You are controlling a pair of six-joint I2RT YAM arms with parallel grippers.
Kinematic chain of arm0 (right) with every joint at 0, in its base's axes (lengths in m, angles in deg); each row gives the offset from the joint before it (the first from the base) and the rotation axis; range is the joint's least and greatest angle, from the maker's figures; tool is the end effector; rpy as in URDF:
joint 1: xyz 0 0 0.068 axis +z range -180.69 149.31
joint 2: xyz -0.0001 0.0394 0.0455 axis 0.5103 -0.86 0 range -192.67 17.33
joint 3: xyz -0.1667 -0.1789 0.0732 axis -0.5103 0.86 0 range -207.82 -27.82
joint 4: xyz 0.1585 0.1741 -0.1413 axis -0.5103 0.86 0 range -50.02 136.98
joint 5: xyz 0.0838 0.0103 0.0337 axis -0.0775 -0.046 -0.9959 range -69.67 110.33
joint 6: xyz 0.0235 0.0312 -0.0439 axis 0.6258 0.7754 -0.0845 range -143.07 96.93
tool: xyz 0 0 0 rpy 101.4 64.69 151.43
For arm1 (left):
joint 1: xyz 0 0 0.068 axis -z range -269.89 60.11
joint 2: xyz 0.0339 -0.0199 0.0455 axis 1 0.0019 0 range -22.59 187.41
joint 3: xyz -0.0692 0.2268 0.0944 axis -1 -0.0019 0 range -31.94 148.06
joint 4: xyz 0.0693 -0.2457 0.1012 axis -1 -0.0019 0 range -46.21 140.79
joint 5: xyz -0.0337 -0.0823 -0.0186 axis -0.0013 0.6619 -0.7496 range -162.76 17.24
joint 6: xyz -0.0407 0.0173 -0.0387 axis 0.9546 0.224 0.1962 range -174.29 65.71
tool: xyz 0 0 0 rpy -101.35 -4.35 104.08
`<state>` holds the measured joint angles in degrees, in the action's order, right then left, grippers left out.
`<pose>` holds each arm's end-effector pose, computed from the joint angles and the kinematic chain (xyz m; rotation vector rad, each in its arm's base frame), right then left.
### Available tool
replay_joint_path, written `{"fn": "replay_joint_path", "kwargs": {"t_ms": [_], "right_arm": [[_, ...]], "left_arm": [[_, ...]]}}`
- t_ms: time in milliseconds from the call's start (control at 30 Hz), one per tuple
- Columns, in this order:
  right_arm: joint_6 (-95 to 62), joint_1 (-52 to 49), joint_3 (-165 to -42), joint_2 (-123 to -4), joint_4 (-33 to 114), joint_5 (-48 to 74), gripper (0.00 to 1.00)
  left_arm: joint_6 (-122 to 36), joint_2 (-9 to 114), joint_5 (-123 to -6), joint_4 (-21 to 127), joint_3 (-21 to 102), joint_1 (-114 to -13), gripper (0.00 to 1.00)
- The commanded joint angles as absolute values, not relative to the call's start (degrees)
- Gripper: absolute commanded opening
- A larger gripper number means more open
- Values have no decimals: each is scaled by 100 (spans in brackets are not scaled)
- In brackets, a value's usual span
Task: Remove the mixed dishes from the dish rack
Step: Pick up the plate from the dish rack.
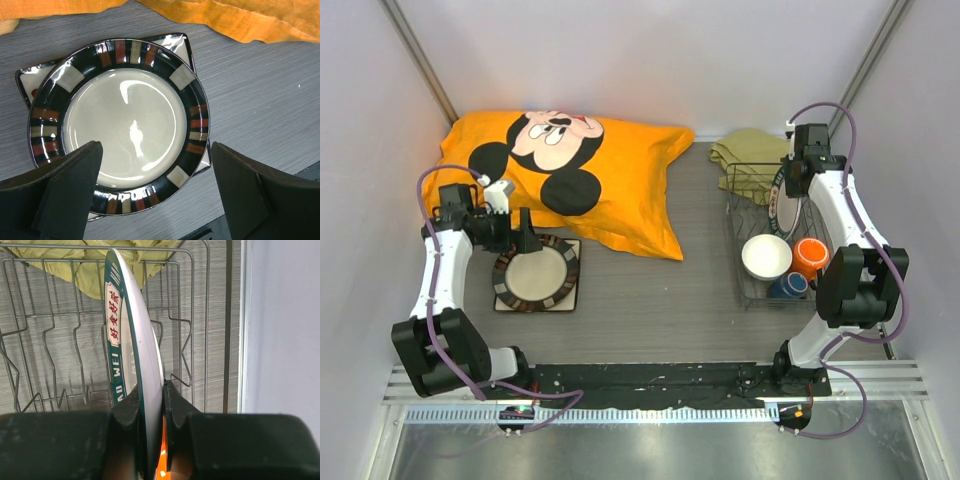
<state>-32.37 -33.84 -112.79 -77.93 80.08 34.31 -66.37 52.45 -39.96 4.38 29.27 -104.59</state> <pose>0.3805 -0.0312 0.2822 -0.0234 2.4546 -0.3945 0.2735 0.0480 0.2519 0.1358 2.4615 -0.5524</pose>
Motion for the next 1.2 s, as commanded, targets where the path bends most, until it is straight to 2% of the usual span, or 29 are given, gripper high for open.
{"fn": "replay_joint_path", "kwargs": {"t_ms": [0, 567, 1167], "right_arm": [[-3239, -3280, -11589, -7742, 7707, 3860, 1], [-3432, -2498, -11747, -7988, 7522, 5082, 1], [-3669, -2251, -12424, -7795, 8032, 5531, 1]], "left_arm": [[-6546, 5334, -3848, 702, 2897, -10431, 95], [-6651, 5598, -3901, 869, 2871, -10422, 96], [-6642, 5616, -3778, 808, 3038, -10422, 96]]}}
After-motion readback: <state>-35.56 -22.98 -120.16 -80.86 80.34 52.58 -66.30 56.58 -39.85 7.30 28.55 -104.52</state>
